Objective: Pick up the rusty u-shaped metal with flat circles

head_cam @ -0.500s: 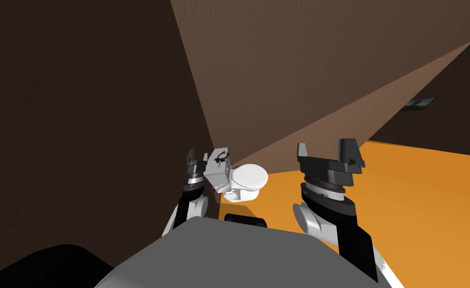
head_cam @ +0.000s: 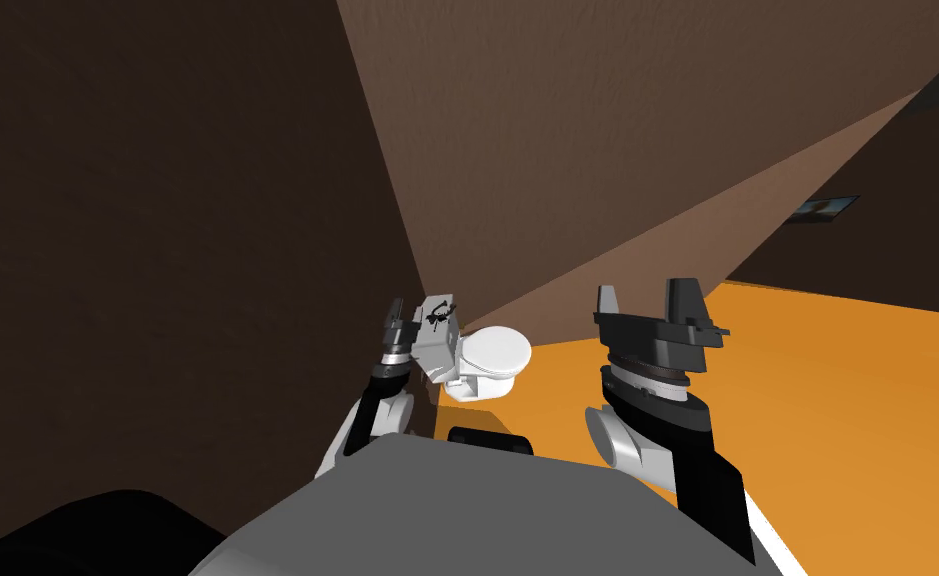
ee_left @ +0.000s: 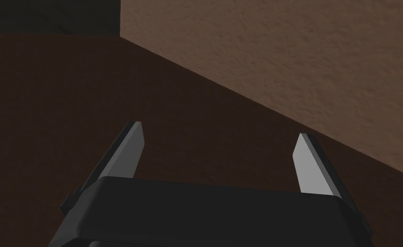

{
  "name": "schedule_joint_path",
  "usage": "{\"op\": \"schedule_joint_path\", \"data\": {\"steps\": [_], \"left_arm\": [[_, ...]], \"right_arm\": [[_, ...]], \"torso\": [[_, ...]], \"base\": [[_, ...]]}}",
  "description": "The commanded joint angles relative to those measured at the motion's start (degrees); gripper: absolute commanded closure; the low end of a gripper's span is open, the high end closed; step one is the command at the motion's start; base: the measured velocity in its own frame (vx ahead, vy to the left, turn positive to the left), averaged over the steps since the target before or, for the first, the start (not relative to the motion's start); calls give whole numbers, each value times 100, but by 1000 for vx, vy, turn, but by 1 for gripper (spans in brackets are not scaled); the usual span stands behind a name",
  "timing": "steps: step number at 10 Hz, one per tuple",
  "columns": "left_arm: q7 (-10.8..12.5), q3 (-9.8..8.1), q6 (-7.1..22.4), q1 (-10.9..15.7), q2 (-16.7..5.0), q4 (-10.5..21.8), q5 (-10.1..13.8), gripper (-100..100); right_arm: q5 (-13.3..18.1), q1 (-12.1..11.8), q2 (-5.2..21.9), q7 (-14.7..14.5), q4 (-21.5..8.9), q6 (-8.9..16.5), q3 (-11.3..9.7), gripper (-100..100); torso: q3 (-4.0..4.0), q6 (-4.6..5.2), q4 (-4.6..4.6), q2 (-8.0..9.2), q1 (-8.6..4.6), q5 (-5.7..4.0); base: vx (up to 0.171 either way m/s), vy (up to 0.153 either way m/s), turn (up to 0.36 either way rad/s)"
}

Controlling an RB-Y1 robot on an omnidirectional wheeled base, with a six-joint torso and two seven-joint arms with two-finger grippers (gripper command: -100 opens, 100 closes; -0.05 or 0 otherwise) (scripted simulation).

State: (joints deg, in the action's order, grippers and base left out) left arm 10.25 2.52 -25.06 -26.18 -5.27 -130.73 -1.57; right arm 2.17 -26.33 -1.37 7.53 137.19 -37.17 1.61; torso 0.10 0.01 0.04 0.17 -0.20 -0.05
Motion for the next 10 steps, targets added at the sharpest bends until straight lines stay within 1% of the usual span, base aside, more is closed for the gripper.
{"op": "schedule_joint_path", "data": {"steps": [1, 3, 6, 7, 8, 9, 10], "left_arm": [[87, 117, 153, 68, -163, 43, 64, -100], [213, 235, 338, 179, -307, 146, 171, -100], [401, 408, 637, 345, -422, 313, 340, -100], [459, 461, 737, 397, -436, 370, 396, -100], [565, 555, 935, 493, -428, 482, 504, -100], [612, 596, 1031, 536, -410, 538, 555, -100], [695, 666, 1218, 612, -358, 645, 651, -100]], "right_arm": [[0, 0, 0, 0, 0, 0, 0, 0], [0, 0, 0, 0, 0, 0, 0, 0], [0, 0, 0, 0, 0, 0, 0, 0], [0, 0, 0, 0, 0, 0, 0, 0], [0, 0, 0, 0, 0, 0, 0, 0], [0, 0, 0, 0, 0, 0, 0, 0], [0, 0, 0, 0, 0, 0, 0, 0]], "torso": [[0, 0, 0, 0, 0, 0], [1, 0, 1, 2, -2, -1], [0, 0, 0, 0, -11, -2], [-1, 0, 0, -2, -7, -2], [-2, 0, -1, -3, -2, -1], [0, 0, 0, 0, -3, -1], [-1, -1, 0, -3, -1, -1]], "base": [[-48, -54, -23], [-50, -61, -19], [-43, -73, -20], [-36, -51, -18], [-48, -59, -28], [-37, -51, -15], [-20, -35, -14]]}}
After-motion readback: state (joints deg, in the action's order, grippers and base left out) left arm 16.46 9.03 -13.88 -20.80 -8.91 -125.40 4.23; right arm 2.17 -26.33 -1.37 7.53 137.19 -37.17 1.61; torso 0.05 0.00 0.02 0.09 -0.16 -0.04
